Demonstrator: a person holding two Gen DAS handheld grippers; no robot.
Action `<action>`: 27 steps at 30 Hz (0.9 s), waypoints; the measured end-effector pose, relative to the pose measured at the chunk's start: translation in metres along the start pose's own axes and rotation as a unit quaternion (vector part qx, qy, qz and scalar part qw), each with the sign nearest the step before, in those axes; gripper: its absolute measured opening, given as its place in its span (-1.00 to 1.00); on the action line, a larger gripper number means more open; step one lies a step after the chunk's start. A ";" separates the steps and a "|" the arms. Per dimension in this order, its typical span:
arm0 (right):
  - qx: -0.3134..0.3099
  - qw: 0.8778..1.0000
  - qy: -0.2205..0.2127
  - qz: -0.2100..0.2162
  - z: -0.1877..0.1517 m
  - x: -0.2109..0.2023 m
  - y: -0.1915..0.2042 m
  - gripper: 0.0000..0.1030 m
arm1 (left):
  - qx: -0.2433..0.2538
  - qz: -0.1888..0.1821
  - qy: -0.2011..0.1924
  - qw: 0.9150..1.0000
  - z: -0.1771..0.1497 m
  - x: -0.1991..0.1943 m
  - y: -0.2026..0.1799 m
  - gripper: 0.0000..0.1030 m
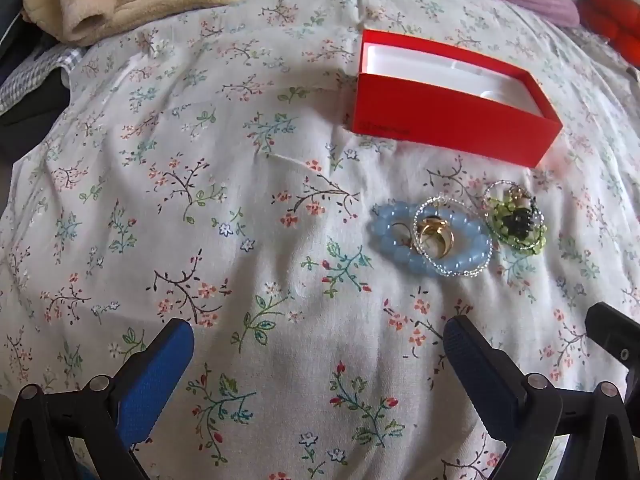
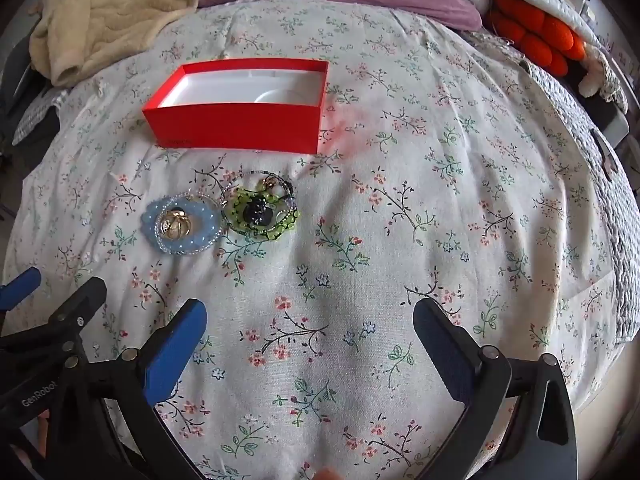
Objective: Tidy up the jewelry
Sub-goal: 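Move both tools toward the jewelry pile beside the red box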
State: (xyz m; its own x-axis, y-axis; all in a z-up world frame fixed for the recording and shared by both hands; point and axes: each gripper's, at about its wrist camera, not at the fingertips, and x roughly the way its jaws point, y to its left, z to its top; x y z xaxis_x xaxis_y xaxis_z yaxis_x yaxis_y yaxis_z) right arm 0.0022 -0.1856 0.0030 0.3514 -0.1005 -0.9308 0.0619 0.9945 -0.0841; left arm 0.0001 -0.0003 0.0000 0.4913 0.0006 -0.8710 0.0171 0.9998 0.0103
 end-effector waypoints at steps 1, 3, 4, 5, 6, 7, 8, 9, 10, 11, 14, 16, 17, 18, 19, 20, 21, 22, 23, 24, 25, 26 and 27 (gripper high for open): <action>0.000 1.000 0.000 0.000 0.000 0.000 0.001 1.00 | 0.001 0.000 0.000 1.000 0.000 0.000 0.000 0.99; -0.002 1.000 0.003 0.000 0.000 0.001 0.002 1.00 | 0.003 0.000 -0.001 1.000 0.000 0.000 0.000 0.99; -0.003 1.000 0.004 -0.001 0.001 0.001 0.003 1.00 | 0.004 0.000 -0.001 1.000 0.001 0.000 0.000 0.99; -0.003 1.000 0.004 -0.001 0.000 0.002 0.003 1.00 | 0.004 0.000 0.002 1.000 0.000 0.001 0.001 0.99; -0.004 1.000 0.005 -0.001 0.000 0.002 0.004 1.00 | 0.002 0.000 0.002 1.000 0.001 0.003 0.000 0.99; -0.004 1.000 0.005 -0.001 0.000 0.002 0.004 1.00 | 0.001 0.000 0.002 1.000 0.000 0.002 0.001 0.99; -0.004 1.000 0.005 -0.001 0.000 0.002 0.004 1.00 | 0.003 0.001 -0.004 1.000 -0.001 -0.001 0.001 0.99; -0.004 1.000 0.004 -0.002 0.000 0.002 0.004 1.00 | 0.002 -0.001 -0.003 1.000 -0.001 -0.002 0.001 0.99; -0.004 1.000 0.004 -0.003 -0.001 0.002 0.004 1.00 | 0.001 -0.002 0.000 1.000 0.000 0.000 0.002 0.99; -0.004 1.000 0.004 -0.004 0.000 0.002 0.004 1.00 | 0.000 -0.002 0.000 1.000 0.001 0.000 0.001 0.99; -0.003 1.000 0.005 -0.005 -0.001 0.003 0.002 1.00 | 0.000 -0.002 -0.001 1.000 -0.004 -0.001 0.000 0.99; -0.001 1.000 0.005 -0.006 -0.001 0.002 0.000 1.00 | 0.000 -0.002 0.001 1.000 -0.003 -0.002 0.001 0.99; -0.001 1.000 0.004 -0.007 -0.001 0.002 0.000 1.00 | -0.001 -0.003 0.001 1.000 -0.003 -0.002 0.001 0.99; -0.002 1.000 0.004 -0.008 -0.001 0.002 0.000 1.00 | -0.001 -0.003 0.001 1.000 -0.003 -0.002 0.001 0.99; -0.002 1.000 0.004 -0.008 -0.001 0.001 0.000 1.00 | -0.002 -0.005 0.001 1.000 -0.002 -0.002 0.001 0.99; -0.003 1.000 0.003 -0.008 -0.001 0.001 0.000 1.00 | -0.002 -0.004 0.000 1.000 -0.002 -0.002 0.000 0.99; -0.003 1.000 0.003 -0.009 -0.001 0.001 0.000 1.00 | -0.002 -0.004 0.000 1.000 -0.002 -0.002 0.001 0.99; -0.003 1.000 0.002 -0.009 -0.001 0.000 0.000 1.00 | -0.003 -0.005 0.000 1.000 -0.002 -0.003 0.001 0.99; -0.004 1.000 0.002 -0.010 -0.001 0.000 0.000 1.00 | -0.004 -0.005 0.000 1.000 -0.002 -0.003 0.001 0.99; -0.004 1.000 0.001 -0.011 -0.001 -0.001 0.000 1.00 | -0.004 -0.005 0.000 1.000 -0.002 -0.003 0.001 0.99; -0.005 1.000 0.000 -0.013 -0.001 -0.001 0.000 1.00 | -0.005 -0.006 0.000 1.000 -0.002 -0.004 0.002 0.99; -0.006 1.000 -0.001 -0.014 -0.001 -0.002 0.000 1.00 | -0.004 -0.006 -0.003 1.000 -0.002 -0.004 0.002 0.99; -0.008 1.000 -0.003 -0.015 -0.001 -0.003 0.000 1.00 | -0.004 -0.006 -0.003 1.000 -0.002 -0.004 0.002 0.99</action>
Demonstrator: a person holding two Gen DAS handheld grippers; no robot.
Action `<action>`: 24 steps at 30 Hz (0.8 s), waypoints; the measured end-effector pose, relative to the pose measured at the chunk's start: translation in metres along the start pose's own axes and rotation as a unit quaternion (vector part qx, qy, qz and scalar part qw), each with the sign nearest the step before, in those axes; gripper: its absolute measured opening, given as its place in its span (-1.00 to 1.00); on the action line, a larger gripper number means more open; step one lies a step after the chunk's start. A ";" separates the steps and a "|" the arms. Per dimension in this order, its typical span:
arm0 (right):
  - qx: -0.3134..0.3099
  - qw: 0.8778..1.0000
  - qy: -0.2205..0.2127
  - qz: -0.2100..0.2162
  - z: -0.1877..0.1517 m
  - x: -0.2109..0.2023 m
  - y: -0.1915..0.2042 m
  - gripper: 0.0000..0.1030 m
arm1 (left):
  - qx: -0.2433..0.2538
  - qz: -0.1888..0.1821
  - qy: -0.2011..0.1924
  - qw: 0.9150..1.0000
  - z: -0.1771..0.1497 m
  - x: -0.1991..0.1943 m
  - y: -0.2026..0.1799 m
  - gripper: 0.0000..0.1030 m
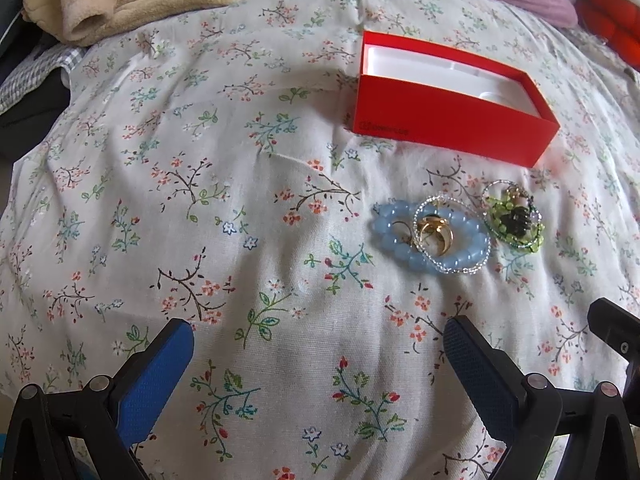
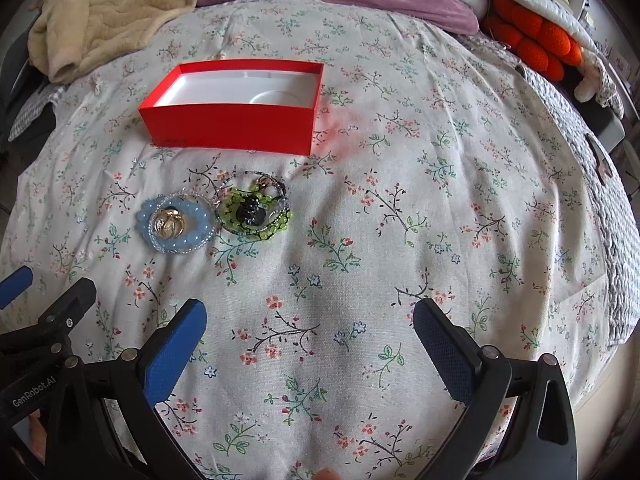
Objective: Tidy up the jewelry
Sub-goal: 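Move both tools toward the jewelry pile beside the red box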
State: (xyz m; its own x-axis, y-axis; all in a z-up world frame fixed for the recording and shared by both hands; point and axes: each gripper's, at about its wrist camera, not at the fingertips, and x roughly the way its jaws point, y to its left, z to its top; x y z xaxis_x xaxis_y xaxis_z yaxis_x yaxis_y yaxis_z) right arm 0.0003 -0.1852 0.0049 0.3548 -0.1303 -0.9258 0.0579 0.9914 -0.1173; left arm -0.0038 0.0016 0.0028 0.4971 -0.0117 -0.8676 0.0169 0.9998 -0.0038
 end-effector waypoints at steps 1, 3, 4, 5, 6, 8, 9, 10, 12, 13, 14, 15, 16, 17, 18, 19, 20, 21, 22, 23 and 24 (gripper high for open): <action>-0.001 1.000 -0.001 -0.002 0.000 -0.001 0.000 1.00 | 0.000 -0.001 -0.003 1.000 0.000 0.000 0.000 0.99; -0.002 1.000 -0.001 -0.003 0.000 -0.001 0.000 1.00 | 0.000 -0.004 -0.003 1.000 0.000 -0.001 0.000 0.99; -0.003 1.000 -0.001 -0.003 0.000 -0.001 0.000 1.00 | 0.000 -0.003 -0.002 1.000 0.000 -0.001 -0.001 0.99; -0.003 1.000 0.000 -0.002 0.000 -0.001 0.000 1.00 | 0.001 -0.002 -0.003 1.000 0.000 -0.001 -0.001 0.99; -0.003 1.000 0.001 -0.001 0.000 -0.001 -0.001 1.00 | 0.002 -0.001 -0.002 1.000 0.000 -0.001 -0.002 0.99; -0.003 1.000 0.000 -0.002 -0.001 -0.002 -0.002 1.00 | 0.006 0.004 0.003 1.000 -0.001 -0.001 -0.003 0.99; -0.002 1.000 -0.001 -0.003 0.000 -0.003 -0.003 1.00 | 0.006 0.005 0.003 1.000 -0.001 -0.001 -0.003 0.99; -0.002 1.000 -0.002 -0.003 0.000 -0.003 -0.003 1.00 | 0.010 0.013 0.009 1.000 -0.001 -0.001 -0.004 0.99; -0.002 1.000 -0.003 -0.005 0.001 -0.004 -0.004 1.00 | 0.012 0.018 0.010 1.000 -0.001 -0.002 -0.003 0.99; -0.003 1.000 -0.005 -0.007 0.001 -0.005 -0.005 1.00 | 0.012 0.018 0.009 1.000 0.000 -0.003 -0.004 0.99; -0.003 1.000 -0.006 -0.007 0.001 -0.006 -0.006 1.00 | 0.013 0.015 0.009 1.000 0.001 -0.004 -0.004 0.99; -0.004 1.000 -0.007 -0.007 0.002 -0.007 -0.007 1.00 | 0.015 0.011 0.007 1.000 0.002 -0.005 -0.005 0.99; -0.005 1.000 -0.008 -0.007 0.003 -0.009 -0.009 1.00 | 0.020 0.008 0.002 1.000 0.003 -0.006 -0.006 0.99; -0.005 1.000 -0.008 -0.009 0.004 -0.010 -0.011 1.00 | 0.031 0.005 -0.006 1.000 0.004 -0.008 -0.008 0.98; -0.005 1.000 -0.009 -0.011 0.005 -0.012 -0.014 1.00 | 0.042 0.002 -0.011 0.999 0.005 -0.009 -0.011 0.99; -0.003 1.000 -0.010 -0.013 0.007 -0.014 -0.017 1.00 | 0.061 0.000 -0.008 0.998 0.006 -0.011 -0.014 0.99; -0.001 1.000 -0.011 -0.012 0.009 -0.015 -0.020 1.00 | 0.080 0.003 0.003 0.997 0.008 -0.011 -0.018 0.99; 0.002 1.000 -0.011 -0.009 0.012 -0.017 -0.024 1.00 | 0.093 -0.003 0.012 0.996 0.011 -0.010 -0.021 0.99; 0.006 1.000 -0.008 -0.005 0.015 -0.018 -0.027 1.00 | 0.096 -0.023 0.021 0.995 0.014 -0.011 -0.022 0.99; 0.010 1.000 -0.005 -0.002 0.017 -0.019 -0.029 1.00 | 0.099 -0.033 0.027 0.994 0.017 -0.011 -0.022 0.98; 0.015 1.000 -0.002 0.004 0.021 -0.020 -0.033 1.00 | 0.100 -0.043 0.035 0.993 0.023 -0.012 -0.022 0.98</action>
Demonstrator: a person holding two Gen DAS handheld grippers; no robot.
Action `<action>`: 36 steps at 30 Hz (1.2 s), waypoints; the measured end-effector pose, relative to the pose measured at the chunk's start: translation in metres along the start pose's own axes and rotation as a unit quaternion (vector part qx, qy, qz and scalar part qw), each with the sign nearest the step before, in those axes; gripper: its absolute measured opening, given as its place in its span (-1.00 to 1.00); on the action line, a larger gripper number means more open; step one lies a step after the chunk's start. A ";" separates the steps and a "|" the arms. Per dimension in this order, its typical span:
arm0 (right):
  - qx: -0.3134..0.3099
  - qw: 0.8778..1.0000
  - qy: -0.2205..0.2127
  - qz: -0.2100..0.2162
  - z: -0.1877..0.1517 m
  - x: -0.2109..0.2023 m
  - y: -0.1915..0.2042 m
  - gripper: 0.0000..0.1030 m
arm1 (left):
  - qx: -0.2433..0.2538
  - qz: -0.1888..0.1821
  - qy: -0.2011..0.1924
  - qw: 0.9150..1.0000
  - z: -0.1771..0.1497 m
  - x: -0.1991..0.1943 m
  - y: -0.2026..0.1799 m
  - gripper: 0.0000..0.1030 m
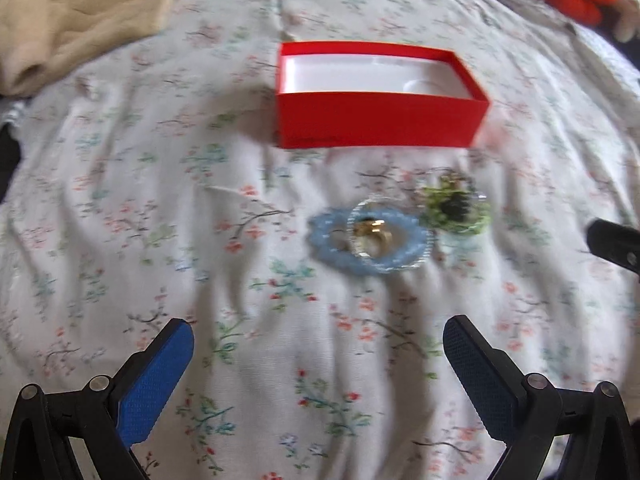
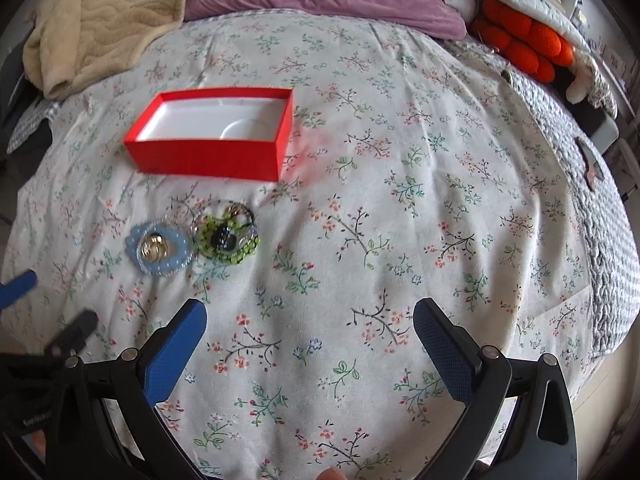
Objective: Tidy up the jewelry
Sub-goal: 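Move both tools toward the jewelry pile beside the red box, then grasp the silver-beaded bracelet with the left tool while the right grasps the teal bracelet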
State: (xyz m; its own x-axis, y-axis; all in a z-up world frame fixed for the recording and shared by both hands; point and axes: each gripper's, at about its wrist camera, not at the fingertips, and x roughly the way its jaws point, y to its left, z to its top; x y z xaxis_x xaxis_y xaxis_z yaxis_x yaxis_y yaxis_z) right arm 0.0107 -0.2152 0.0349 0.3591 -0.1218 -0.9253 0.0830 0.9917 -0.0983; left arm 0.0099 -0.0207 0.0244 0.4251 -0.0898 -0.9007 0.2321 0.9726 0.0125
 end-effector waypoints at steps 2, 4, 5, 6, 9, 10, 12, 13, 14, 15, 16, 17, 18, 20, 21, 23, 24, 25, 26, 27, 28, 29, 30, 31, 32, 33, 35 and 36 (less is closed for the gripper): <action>0.006 1.000 0.010 0.012 0.007 -0.001 -0.004 1.00 | -0.002 -0.015 -0.021 1.000 0.004 -0.005 0.000 0.98; 0.008 0.999 0.027 0.028 0.015 0.001 -0.006 1.00 | -0.006 -0.034 -0.026 0.999 0.012 -0.009 0.002 0.98; 0.008 0.999 0.035 0.033 0.019 0.003 -0.007 1.00 | -0.013 -0.044 -0.025 0.999 0.017 -0.011 0.005 0.98; 0.005 0.998 0.042 0.039 0.022 0.005 -0.007 1.00 | -0.023 -0.054 -0.021 0.998 0.021 -0.010 0.008 0.98; -0.005 0.997 0.055 0.049 0.030 0.013 -0.006 1.00 | -0.040 -0.049 -0.013 0.998 0.031 -0.004 0.016 0.98; -0.008 0.997 0.055 0.049 0.032 0.015 -0.006 1.00 | -0.043 -0.047 -0.014 0.998 0.033 -0.001 0.018 0.98; -0.010 0.997 0.060 0.057 0.035 0.024 -0.005 1.00 | -0.049 -0.044 -0.003 0.998 0.035 0.009 0.020 0.98; -0.008 0.995 0.065 0.070 0.036 0.029 -0.004 1.00 | -0.050 -0.045 0.003 0.998 0.034 0.015 0.021 0.98; -0.003 0.994 0.071 0.086 0.037 0.035 -0.004 1.00 | -0.049 -0.045 0.007 0.998 0.034 0.020 0.022 0.98; 0.002 0.992 0.076 0.099 0.037 0.040 -0.004 1.00 | -0.046 -0.041 0.014 0.998 0.034 0.025 0.022 0.98; 0.007 0.990 0.083 0.111 0.038 0.046 -0.004 1.00 | -0.040 -0.038 0.021 0.998 0.034 0.031 0.022 0.98; 0.010 0.988 0.089 0.122 0.039 0.050 -0.003 0.99 | -0.037 -0.043 0.025 0.998 0.034 0.033 0.022 0.98; 0.012 0.986 0.095 0.135 0.042 0.055 0.000 0.94 | -0.030 -0.050 0.030 0.998 0.034 0.038 0.022 0.97; 0.015 0.983 0.101 0.155 0.047 0.061 0.004 0.83 | -0.020 -0.059 0.041 0.997 0.035 0.044 0.023 0.82; 0.014 0.981 0.104 0.161 0.050 0.065 0.007 0.77 | -0.019 -0.066 0.046 0.997 0.037 0.046 0.024 0.69; 0.009 0.980 0.106 0.168 0.055 0.071 0.012 0.64 | -0.030 -0.082 0.054 0.995 0.039 0.052 0.031 0.50; 0.007 0.980 0.108 0.168 0.059 0.075 0.014 0.51 | -0.038 -0.090 0.055 0.994 0.041 0.054 0.034 0.39; 0.007 0.980 0.110 0.166 0.062 0.079 0.015 0.35 | -0.047 -0.099 0.055 0.992 0.044 0.056 0.038 0.33; 0.007 0.980 0.112 0.165 0.064 0.082 0.016 0.28 | -0.054 -0.110 0.056 0.991 0.048 0.058 0.040 0.18; 0.007 0.980 0.114 0.162 0.067 0.087 0.018 0.15 | -0.059 -0.123 0.055 0.989 0.051 0.060 0.040 0.02; 0.006 0.980 0.115 0.161 0.069 0.090 0.019 0.04 | -0.061 -0.133 0.056 0.988 0.054 0.062 0.040 -0.04; 0.004 0.981 0.115 0.158 0.072 0.093 0.021 -0.01 | -0.061 -0.141 0.059 0.986 0.057 0.065 0.038 -0.15; 0.004 0.981 0.116 0.156 0.075 0.096 0.022 -0.08 | -0.056 -0.150 0.062 0.985 0.061 0.069 0.034 -0.26; 0.004 0.981 0.116 0.153 0.078 0.099 0.023 -0.14 | -0.051 -0.154 0.065 0.985 0.063 0.071 0.029 -0.32; 0.003 0.982 0.116 0.150 0.080 0.102 0.025 -0.16 | -0.043 -0.157 0.070 0.984 0.066 0.075 0.024 -0.41; -0.001 0.982 0.115 0.147 0.082 0.104 0.028 -0.20 | -0.038 -0.158 0.074 0.984 0.068 0.079 0.020 -0.48; -0.009 0.983 0.115 0.144 0.086 0.109 0.032 -0.28 | -0.026 -0.155 0.083 0.984 0.072 0.088 0.011 -0.60; -0.014 0.983 0.115 0.142 0.087 0.111 0.035 -0.34 | -0.019 -0.151 0.089 0.984 0.074 0.094 0.006 -0.64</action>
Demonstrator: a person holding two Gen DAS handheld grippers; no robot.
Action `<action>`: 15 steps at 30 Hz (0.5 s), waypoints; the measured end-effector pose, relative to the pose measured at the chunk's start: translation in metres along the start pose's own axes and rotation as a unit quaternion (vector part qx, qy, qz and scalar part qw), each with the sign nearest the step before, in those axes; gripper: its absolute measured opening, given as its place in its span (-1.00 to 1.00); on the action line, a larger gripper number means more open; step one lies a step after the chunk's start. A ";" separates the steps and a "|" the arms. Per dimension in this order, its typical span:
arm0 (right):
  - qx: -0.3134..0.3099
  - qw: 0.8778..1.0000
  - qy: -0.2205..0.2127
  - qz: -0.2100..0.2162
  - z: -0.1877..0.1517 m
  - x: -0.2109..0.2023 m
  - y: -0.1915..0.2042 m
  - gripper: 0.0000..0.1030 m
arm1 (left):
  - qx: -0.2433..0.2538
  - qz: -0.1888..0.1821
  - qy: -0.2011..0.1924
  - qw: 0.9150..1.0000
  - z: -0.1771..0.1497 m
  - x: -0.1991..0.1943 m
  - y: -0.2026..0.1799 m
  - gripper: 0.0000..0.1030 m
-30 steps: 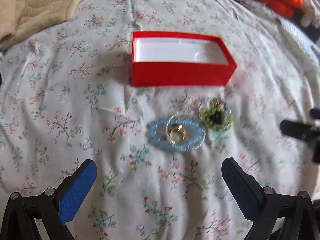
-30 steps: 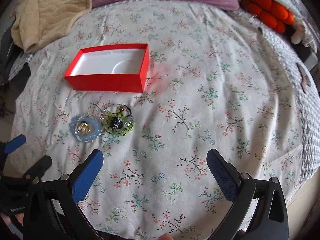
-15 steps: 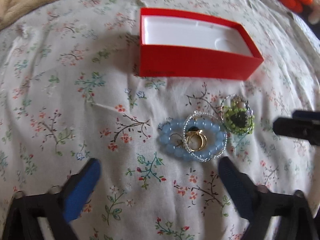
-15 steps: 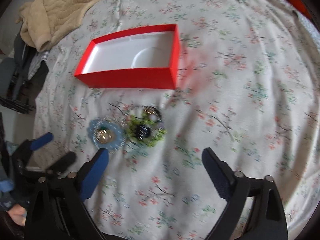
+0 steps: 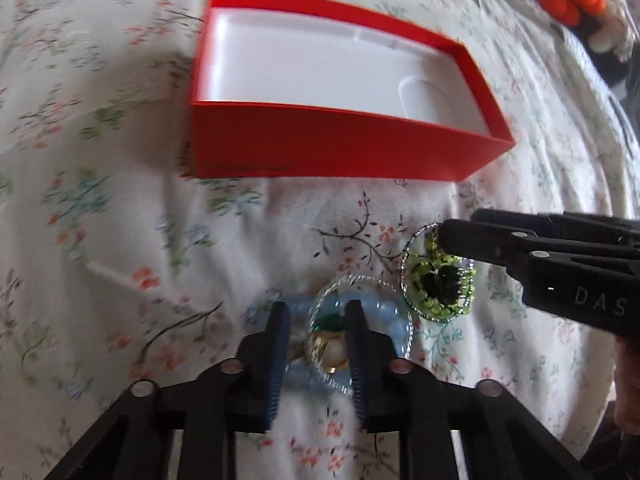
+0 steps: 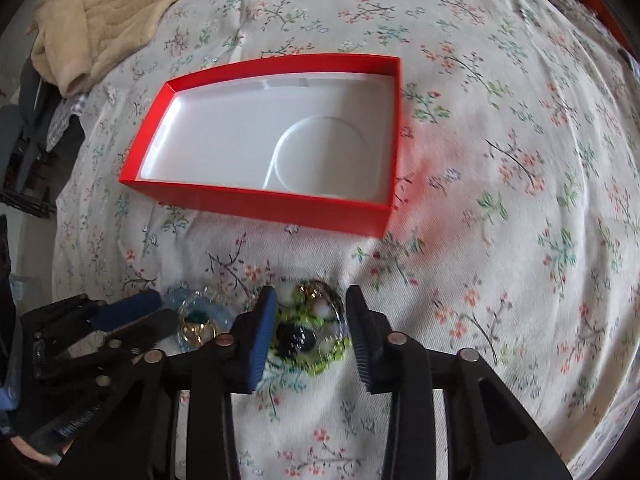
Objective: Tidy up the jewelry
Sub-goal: 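Grasp the silver-beaded bracelet with the left tool while the right grasps the teal bracelet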
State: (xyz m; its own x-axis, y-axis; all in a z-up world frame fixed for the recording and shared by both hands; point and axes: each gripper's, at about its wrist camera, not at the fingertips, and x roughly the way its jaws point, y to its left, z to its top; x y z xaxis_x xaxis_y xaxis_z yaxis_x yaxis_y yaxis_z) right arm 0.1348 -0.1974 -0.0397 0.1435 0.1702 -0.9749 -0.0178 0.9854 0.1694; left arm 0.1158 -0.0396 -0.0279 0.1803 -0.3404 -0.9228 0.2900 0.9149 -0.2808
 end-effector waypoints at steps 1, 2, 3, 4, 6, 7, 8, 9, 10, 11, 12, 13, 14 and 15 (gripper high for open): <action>-0.005 1.000 0.001 -0.002 0.002 0.002 0.002 -0.38 | 0.003 0.006 0.003 1.000 0.002 0.005 -0.001 -0.64; -0.010 1.000 0.002 -0.004 0.003 0.004 0.004 -0.39 | 0.005 0.012 0.005 1.000 0.004 0.008 -0.002 -0.65; -0.015 1.000 0.003 -0.008 0.005 0.007 0.006 -0.40 | 0.008 0.019 0.003 1.000 0.006 0.011 -0.004 -0.67; -0.017 1.000 0.005 -0.013 0.005 0.009 0.007 -0.41 | 0.010 0.025 0.002 1.000 0.008 0.013 -0.005 -0.69; -0.022 0.999 0.008 -0.022 0.008 0.014 0.007 -0.43 | 0.009 0.032 0.003 0.999 0.012 0.016 -0.004 -0.69; -0.023 0.999 0.011 -0.026 0.009 0.018 0.008 -0.44 | 0.009 0.033 0.005 0.999 0.014 0.018 -0.005 -0.69; -0.024 0.999 0.013 -0.029 0.010 0.021 0.009 -0.45 | 0.009 0.033 0.008 0.999 0.015 0.020 -0.005 -0.69; -0.026 0.999 0.016 -0.034 0.011 0.024 0.009 -0.46 | 0.010 0.033 0.011 0.999 0.016 0.023 -0.007 -0.69; -0.030 0.999 0.017 -0.039 0.012 0.026 0.011 -0.47 | 0.015 0.034 0.013 0.999 0.017 0.024 -0.008 -0.69; -0.036 0.998 0.017 -0.043 0.013 0.027 0.012 -0.48 | 0.021 0.036 0.014 0.999 0.018 0.025 -0.010 -0.69; -0.041 0.998 0.016 -0.046 0.013 0.027 0.014 -0.49 | 0.026 0.037 0.014 0.999 0.019 0.026 -0.012 -0.69; -0.045 0.998 0.015 -0.049 0.014 0.028 0.016 -0.50 | 0.030 0.036 0.015 0.999 0.020 0.027 -0.013 -0.69; -0.049 0.997 0.015 -0.052 0.014 0.028 0.017 -0.52 | 0.033 0.036 0.016 0.999 0.020 0.028 -0.015 -0.69; -0.055 0.997 0.014 -0.055 0.014 0.029 0.019 -0.57 | 0.036 0.037 0.017 0.999 0.021 0.030 -0.016 -0.69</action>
State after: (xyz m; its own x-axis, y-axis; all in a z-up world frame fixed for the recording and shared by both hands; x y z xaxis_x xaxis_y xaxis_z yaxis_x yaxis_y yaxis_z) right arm 0.1526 -0.1738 -0.0628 0.1221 0.0595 -0.9907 -0.1115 0.9927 0.0458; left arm 0.1364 -0.0688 -0.0457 0.1723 -0.2629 -0.9493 0.3435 0.9193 -0.1922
